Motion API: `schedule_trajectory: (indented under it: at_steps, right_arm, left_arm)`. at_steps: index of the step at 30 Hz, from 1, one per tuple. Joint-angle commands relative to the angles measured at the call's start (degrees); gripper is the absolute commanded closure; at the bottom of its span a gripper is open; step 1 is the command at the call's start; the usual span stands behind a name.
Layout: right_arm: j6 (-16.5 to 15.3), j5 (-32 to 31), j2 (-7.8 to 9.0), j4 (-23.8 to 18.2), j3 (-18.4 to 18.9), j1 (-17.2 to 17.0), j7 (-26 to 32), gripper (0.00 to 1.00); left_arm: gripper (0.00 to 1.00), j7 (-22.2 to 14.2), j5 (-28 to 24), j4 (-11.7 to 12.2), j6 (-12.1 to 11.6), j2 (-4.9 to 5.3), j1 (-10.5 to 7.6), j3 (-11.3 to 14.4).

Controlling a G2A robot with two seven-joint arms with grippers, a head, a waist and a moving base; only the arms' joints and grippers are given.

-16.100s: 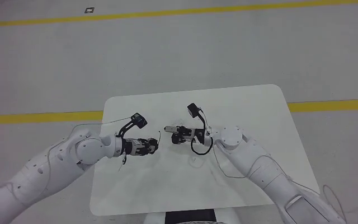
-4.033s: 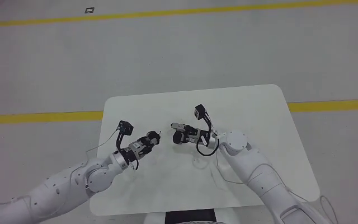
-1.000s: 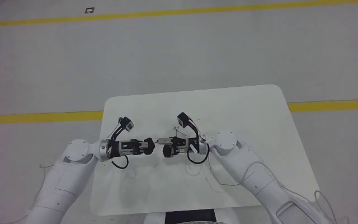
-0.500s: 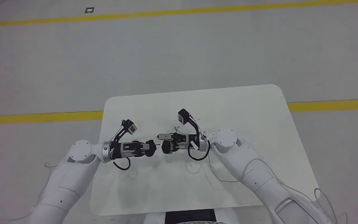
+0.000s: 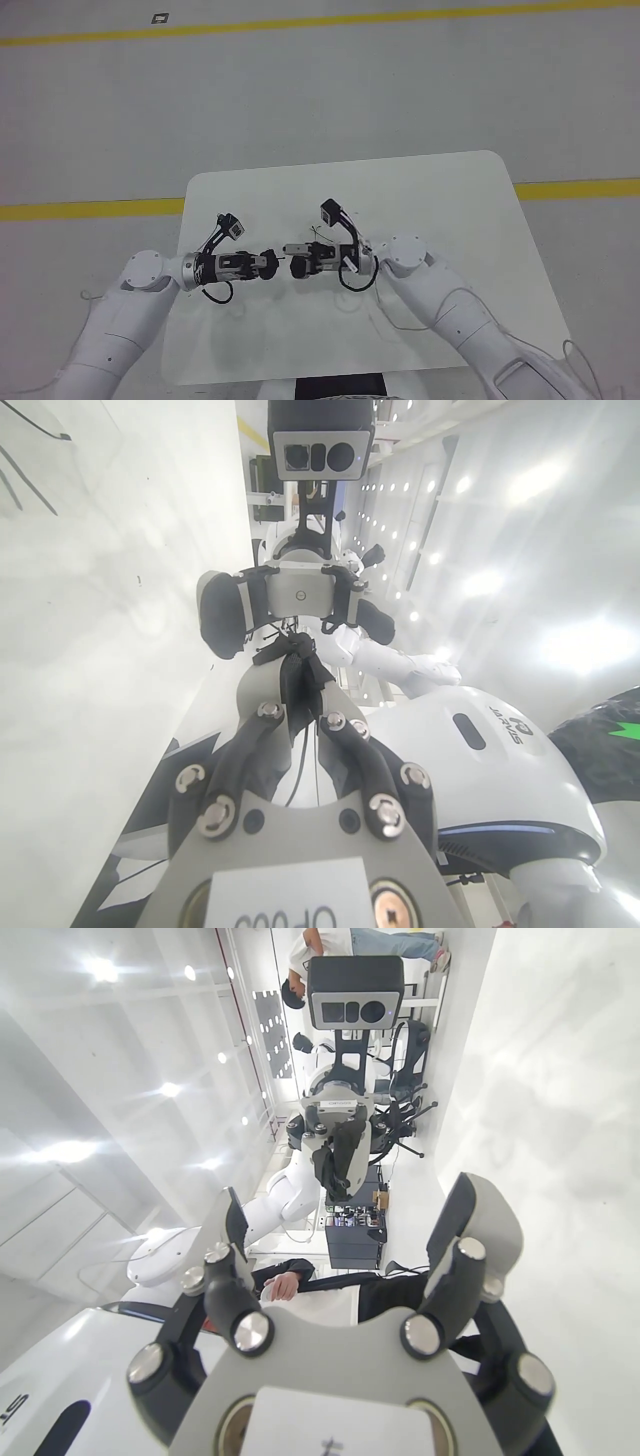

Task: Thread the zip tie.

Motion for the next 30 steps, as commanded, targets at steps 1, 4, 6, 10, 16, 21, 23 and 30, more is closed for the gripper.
schedule_trajectory:
  at_steps: [1,4,6,10,16,21,23,30]
  right_arm:
    - [-0.4,1.0,0.01,0.1,0.1,0.0,0.4,0.74]
    - [-0.5,1.8,-0.01,0.5,0.0,0.2,0.7,0.81]
    - [-0.6,2.2,-0.08,1.0,-0.2,0.4,0.8,0.85]
    - [-0.6,2.7,-0.28,1.8,-0.8,0.9,0.5,0.86]
    - [-1.0,3.1,-0.53,3.0,-1.6,1.7,0.6,0.93]
    - [-1.2,3.2,-0.6,3.6,-1.9,2.1,0.9,0.95]
    - [-1.4,3.2,-0.58,3.8,-1.9,2.1,1.1,0.98]
    - [-1.4,2.6,-0.44,3.9,-2.0,2.2,0.6,1.0]
  left_arm:
    - [1.0,0.0,0.0,0.0,0.0,0.0,0.0,0.0]
    - [1.0,0.0,0.0,0.0,0.0,0.0,0.0,0.0]
    - [1.0,0.0,0.0,0.0,0.0,0.0,0.0,0.0]
    - [1.0,0.0,0.0,0.0,0.0,0.0,0.0,0.0]
    - [1.0,0.0,0.0,0.0,0.0,0.0,0.0,0.0]
    - [1.0,0.0,0.0,0.0,0.0,0.0,0.0,0.0]
    - [1.0,0.0,0.0,0.0,0.0,0.0,0.0,0.0]
    - [1.0,0.0,0.0,0.0,0.0,0.0,0.0,0.0]
